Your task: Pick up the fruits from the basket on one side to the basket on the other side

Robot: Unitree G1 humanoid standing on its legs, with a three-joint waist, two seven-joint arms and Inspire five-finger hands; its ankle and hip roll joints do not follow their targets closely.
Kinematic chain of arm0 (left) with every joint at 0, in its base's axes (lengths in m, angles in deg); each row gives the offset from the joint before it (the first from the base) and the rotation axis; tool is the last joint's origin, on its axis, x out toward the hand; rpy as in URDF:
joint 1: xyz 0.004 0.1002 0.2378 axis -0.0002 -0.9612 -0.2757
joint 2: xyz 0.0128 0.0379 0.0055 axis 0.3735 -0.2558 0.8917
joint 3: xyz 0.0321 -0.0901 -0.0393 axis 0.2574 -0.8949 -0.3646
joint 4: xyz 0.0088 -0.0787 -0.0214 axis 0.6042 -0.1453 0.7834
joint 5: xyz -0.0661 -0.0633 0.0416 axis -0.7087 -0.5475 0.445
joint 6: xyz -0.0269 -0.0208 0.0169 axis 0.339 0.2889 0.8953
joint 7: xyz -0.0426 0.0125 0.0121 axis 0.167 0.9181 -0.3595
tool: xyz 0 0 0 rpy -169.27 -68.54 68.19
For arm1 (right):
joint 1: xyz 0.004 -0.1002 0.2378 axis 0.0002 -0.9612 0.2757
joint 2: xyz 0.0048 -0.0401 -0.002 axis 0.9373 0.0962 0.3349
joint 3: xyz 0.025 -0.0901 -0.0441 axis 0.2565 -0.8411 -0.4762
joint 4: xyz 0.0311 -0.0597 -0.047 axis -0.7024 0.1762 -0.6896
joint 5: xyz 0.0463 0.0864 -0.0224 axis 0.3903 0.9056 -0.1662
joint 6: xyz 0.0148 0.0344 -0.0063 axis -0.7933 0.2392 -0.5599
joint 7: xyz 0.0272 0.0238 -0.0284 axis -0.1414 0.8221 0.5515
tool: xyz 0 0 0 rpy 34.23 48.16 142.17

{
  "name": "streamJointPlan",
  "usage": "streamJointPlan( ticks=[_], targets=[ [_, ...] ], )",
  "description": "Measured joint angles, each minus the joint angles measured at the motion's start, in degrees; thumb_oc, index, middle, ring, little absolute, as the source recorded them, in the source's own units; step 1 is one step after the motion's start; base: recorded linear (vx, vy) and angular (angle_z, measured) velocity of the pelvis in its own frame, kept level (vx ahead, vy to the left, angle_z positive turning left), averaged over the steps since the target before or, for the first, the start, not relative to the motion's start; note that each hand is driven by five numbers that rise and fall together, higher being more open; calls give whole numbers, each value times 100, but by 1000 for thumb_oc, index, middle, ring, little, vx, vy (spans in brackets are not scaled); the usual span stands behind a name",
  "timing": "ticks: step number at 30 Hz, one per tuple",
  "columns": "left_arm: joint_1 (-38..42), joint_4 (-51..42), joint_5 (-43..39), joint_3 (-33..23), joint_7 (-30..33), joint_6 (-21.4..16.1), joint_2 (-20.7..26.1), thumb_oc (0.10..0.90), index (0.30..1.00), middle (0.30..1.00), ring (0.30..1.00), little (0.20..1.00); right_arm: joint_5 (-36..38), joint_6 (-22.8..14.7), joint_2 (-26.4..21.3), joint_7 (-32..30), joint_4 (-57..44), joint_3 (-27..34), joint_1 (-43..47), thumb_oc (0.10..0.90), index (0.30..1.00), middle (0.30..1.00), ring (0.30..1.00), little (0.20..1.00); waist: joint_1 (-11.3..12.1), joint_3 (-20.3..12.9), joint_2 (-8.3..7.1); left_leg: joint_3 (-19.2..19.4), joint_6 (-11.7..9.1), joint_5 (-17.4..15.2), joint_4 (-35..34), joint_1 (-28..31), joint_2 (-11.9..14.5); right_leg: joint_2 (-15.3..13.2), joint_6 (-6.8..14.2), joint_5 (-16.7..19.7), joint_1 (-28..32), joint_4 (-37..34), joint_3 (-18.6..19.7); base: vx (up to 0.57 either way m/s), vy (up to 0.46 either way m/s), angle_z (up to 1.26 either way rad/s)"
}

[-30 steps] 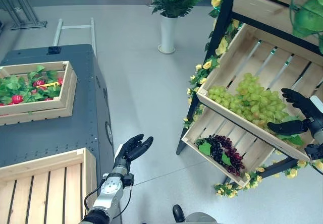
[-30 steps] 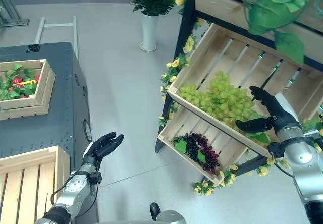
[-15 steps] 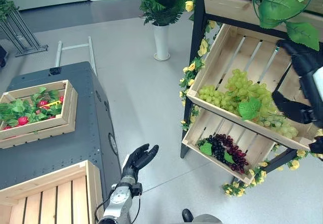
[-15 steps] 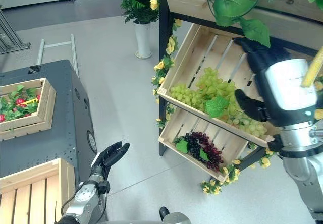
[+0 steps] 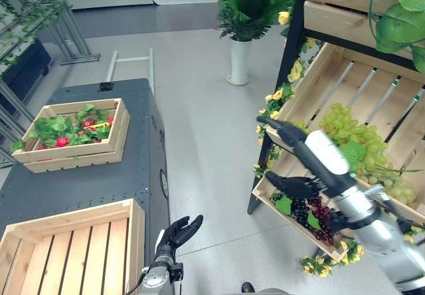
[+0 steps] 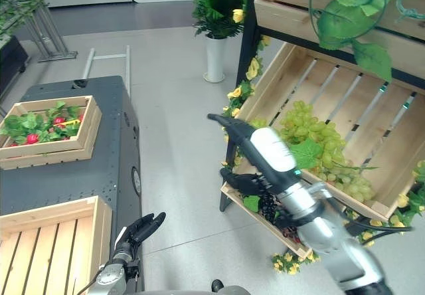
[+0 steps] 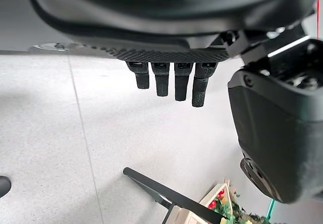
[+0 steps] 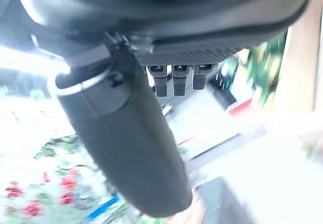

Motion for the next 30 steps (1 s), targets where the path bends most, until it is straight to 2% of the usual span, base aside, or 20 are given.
streamJointPlan(
  ticks=[4,7,10,12,16,20,23,26,30],
  targets=[
    [2,198,76,81,184,24,-12,800,900,900,900,900,67,97,472,153,557,-907,283,800,900,900,900,900,186,-7,-11,-147,-15,28,0,13,8,-1,-30,-25,69,-10,-145,12,-26,21],
    [-14,268,185,176,356,113,-15,800,900,900,900,900,466,437,800,276,1337,-1535,487,800,900,900,900,900,478,-6,-12,-269,-22,59,0,-24,7,-11,-35,-39,84,-18,-265,-7,-38,20],
    [-59,408,192,300,441,164,-19,800,900,900,900,900,715,734,1110,294,2192,-1853,579,800,900,900,900,900,635,-5,-9,-404,-23,91,0,-87,-1,-28,-54,-49,79,-18,-407,-7,-41,27],
    [-138,493,191,321,481,208,-17,800,900,900,900,900,786,853,1196,295,2604,-1967,570,800,900,900,900,900,659,-5,-12,-471,-24,107,1,-111,-2,-36,-60,-60,87,-18,-500,-5,-42,18],
    [-259,854,195,321,496,269,-14,800,900,900,900,900,959,1123,1320,297,3463,-2050,501,800,900,900,900,900,676,5,-2,-508,-31,115,1,-132,1,-33,-69,-71,85,-20,-540,-15,-39,7],
    [-228,1153,294,319,461,396,-7,800,900,900,900,900,1134,1145,1420,296,4232,-2049,421,800,900,900,900,900,653,6,-1,-622,-47,132,0,-139,5,-32,-89,-87,113,-21,-650,-10,-20,11],
    [-135,1361,496,267,408,530,-11,800,900,900,900,900,1131,1145,1755,295,5223,-1994,429,800,900,900,900,900,661,6,4,-636,-62,141,0,-108,25,-15,-110,-101,151,-21,-673,0,-10,4],
    [-70,1409,813,328,324,518,1,800,900,900,900,900,1151,1167,1982,296,6013,-1948,391,800,900,900,900,900,664,14,50,-638,-57,137,-1,-105,32,-8,-92,-123,157,-21,-671,0,0,0],
    [-29,1399,981,563,189,454,9,800,900,900,900,900,1413,1182,2239,406,6583,-1689,205,800,900,900,900,900,645,6,88,-638,-61,139,0,-96,37,-2,-113,-116,161,-21,-663,0,0,0]
  ],
)
